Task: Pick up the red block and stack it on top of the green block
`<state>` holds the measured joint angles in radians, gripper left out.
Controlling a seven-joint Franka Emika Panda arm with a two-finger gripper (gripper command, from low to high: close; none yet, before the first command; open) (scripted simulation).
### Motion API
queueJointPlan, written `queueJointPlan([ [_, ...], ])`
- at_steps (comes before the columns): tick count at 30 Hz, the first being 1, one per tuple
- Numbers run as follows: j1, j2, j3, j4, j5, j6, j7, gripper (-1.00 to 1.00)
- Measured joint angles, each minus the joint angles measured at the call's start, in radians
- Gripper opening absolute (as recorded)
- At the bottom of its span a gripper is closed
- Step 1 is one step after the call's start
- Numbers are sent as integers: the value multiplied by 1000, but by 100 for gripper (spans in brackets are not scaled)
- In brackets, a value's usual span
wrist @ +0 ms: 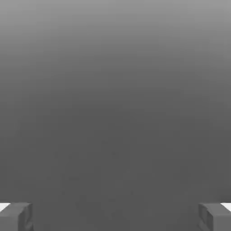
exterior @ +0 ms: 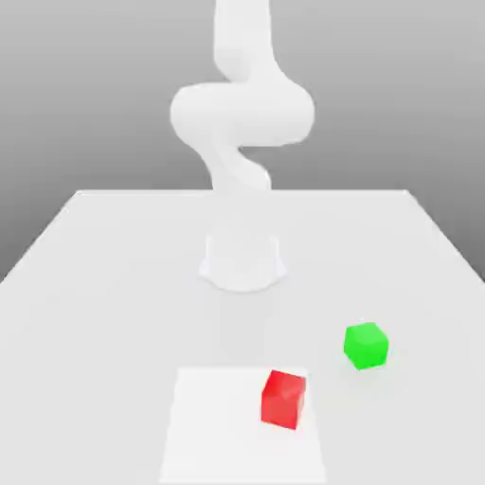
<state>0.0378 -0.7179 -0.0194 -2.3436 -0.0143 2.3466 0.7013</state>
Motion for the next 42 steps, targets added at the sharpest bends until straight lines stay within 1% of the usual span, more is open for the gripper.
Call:
queueJointPlan([
  [8, 120, 265, -74, -142, -33, 152, -331, 0],
  [17, 225, 559, -136, -298, -14, 320, -734, 0],
  [22, 259, 724, -132, -383, 22, 415, -973, 0],
  [25, 253, 831, -115, -385, 66, 497, -1040, 0],
  [28, 222, 939, -74, -371, 113, 588, -1079, 0],
  [29, 214, 970, -63, -366, 125, 613, -1089, -100],
  [36, 210, 974, -59, -366, 125, 615, -1088, -100],
  [42, 228, 782, -97, -395, 38, 454, -1026, -100],
])
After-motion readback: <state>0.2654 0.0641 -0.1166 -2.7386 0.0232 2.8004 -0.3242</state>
